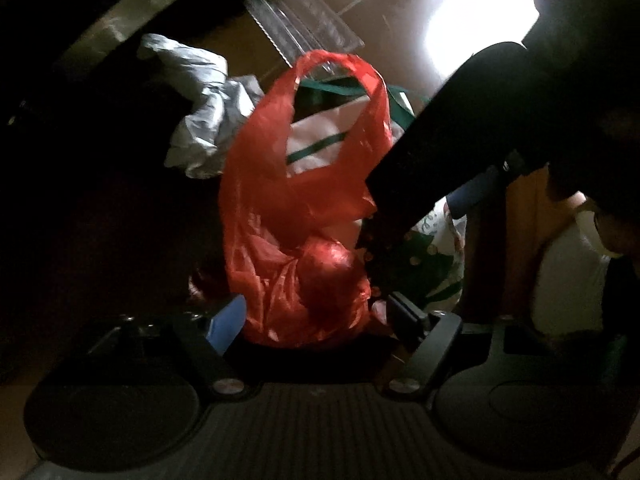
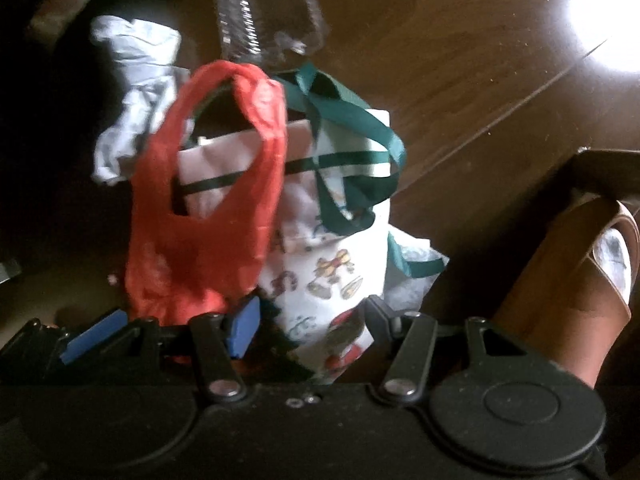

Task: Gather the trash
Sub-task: 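Grasp the red plastic bag with the left gripper while the right grasps the Merry Christmas bag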

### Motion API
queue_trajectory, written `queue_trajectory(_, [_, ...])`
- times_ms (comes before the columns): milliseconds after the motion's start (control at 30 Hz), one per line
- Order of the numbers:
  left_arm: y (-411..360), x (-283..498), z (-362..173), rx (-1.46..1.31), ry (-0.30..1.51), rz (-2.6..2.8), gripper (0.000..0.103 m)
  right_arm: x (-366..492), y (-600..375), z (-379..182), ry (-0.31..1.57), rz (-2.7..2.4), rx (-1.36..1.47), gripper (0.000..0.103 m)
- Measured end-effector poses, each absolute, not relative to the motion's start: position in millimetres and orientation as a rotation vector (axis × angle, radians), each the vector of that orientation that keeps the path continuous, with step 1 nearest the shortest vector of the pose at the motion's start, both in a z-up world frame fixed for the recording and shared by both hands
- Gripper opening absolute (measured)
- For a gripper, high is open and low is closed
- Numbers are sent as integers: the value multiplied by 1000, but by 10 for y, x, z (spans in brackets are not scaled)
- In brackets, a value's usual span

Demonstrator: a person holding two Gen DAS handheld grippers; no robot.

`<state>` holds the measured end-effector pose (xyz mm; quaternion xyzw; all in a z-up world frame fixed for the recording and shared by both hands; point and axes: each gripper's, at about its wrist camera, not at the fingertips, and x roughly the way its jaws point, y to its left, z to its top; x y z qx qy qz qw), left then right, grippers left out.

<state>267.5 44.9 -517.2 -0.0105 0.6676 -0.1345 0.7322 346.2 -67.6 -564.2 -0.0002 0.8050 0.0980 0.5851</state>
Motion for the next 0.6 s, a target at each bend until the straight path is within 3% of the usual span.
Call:
queue_trajectory(67, [430,2691,-5238,-24,1482,-296,63,3463,-677,-5680,1876,230,3,57])
queue_trajectory(367, [541,2736,-5244,-143,1476,-294,46,3465,-613,-5540,1866,222,-32,52])
queue_trajectory(400, [557,2737,-5240,-156,1480,-288,45,3444,-562,-5506,1860,232,-36,35])
queue_trajectory(500, [587,2745,-5207,-184,1486,-285,44,3426,-517,-5436,1837,250,-74,11])
queue_trajectory(600, [639,2766,-5144,-201,1486,-268,44,3411,-461,-5329,1804,269,-112,4])
